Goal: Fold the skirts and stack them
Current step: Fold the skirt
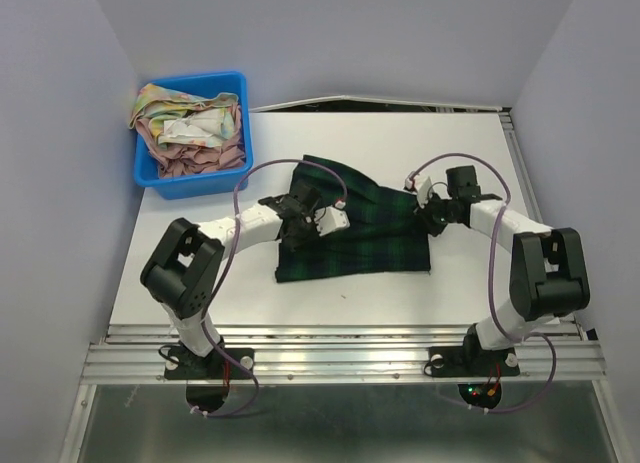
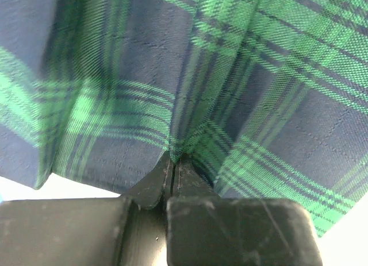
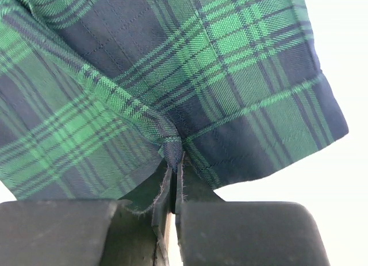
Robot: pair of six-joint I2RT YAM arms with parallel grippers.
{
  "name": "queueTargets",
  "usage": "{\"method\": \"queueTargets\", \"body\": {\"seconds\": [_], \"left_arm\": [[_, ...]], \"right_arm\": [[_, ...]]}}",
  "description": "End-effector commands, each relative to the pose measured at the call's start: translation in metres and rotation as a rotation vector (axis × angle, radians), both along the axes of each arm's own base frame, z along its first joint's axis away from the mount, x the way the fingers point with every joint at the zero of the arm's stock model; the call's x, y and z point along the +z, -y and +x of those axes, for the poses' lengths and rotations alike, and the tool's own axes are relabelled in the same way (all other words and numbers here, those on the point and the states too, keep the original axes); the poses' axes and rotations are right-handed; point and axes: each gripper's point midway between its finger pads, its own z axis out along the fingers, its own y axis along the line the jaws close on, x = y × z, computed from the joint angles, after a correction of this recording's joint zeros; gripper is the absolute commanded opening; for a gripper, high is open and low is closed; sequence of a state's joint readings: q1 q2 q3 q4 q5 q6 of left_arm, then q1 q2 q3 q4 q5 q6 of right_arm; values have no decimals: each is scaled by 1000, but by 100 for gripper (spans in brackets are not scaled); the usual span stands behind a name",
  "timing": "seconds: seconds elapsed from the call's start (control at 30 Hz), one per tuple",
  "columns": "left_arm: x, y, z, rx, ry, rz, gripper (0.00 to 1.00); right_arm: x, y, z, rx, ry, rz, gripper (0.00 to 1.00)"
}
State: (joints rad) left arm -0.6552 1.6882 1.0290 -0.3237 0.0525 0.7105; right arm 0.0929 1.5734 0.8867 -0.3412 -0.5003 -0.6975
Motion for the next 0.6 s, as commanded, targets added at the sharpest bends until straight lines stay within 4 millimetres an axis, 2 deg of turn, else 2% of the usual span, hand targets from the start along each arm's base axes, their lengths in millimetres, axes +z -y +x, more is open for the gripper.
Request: {"method": "queueTargets", "body": {"seconds": [0.0, 0.03, 0.07, 0.1, 0.13, 0.23, 0.3, 0.33, 0.37, 0.4, 0.43, 0.5, 0.53, 0.57], "left_arm": [[42, -2, 46, 120, 69, -60, 0], [53, -5, 54, 139, 92, -66, 0], [61, -10, 56, 147, 90, -61, 0], [80, -11, 66, 151, 125, -77, 0], [95, -20, 68, 170, 141, -78, 0], [136, -24, 68, 165, 199, -104, 0], [147, -24, 55, 149, 186, -110, 0], [158, -24, 49, 144, 200, -129, 0], [159, -25, 40, 142, 186, -130, 0], [152, -28, 31, 138, 165, -120, 0], [154, -31, 21, 130, 165, -125, 0], [141, -33, 1, 100, 134, -94, 0], [125, -38, -15, 87, 101, -72, 0], [115, -39, -25, 79, 76, -64, 0]], "right_arm": [[45, 12, 49, -85, 127, -41, 1], [54, 12, 52, -87, 140, -39, 1], [79, 10, 61, -84, 192, -29, 1], [87, 8, 57, -73, 177, -21, 1], [110, 6, 59, -61, 223, -12, 1], [131, 1, 44, -20, 223, 14, 1], [149, -2, 34, 13, 253, 24, 1], [146, -2, 23, 23, 222, 22, 1], [153, -3, 15, 48, 240, 23, 1], [144, -3, 2, 65, 202, 17, 1], [138, -2, -7, 83, 189, 10, 1], [124, 2, -21, 116, 184, -25, 1], [105, 5, -35, 126, 161, -42, 1], [94, 8, -41, 143, 157, -65, 1]]}}
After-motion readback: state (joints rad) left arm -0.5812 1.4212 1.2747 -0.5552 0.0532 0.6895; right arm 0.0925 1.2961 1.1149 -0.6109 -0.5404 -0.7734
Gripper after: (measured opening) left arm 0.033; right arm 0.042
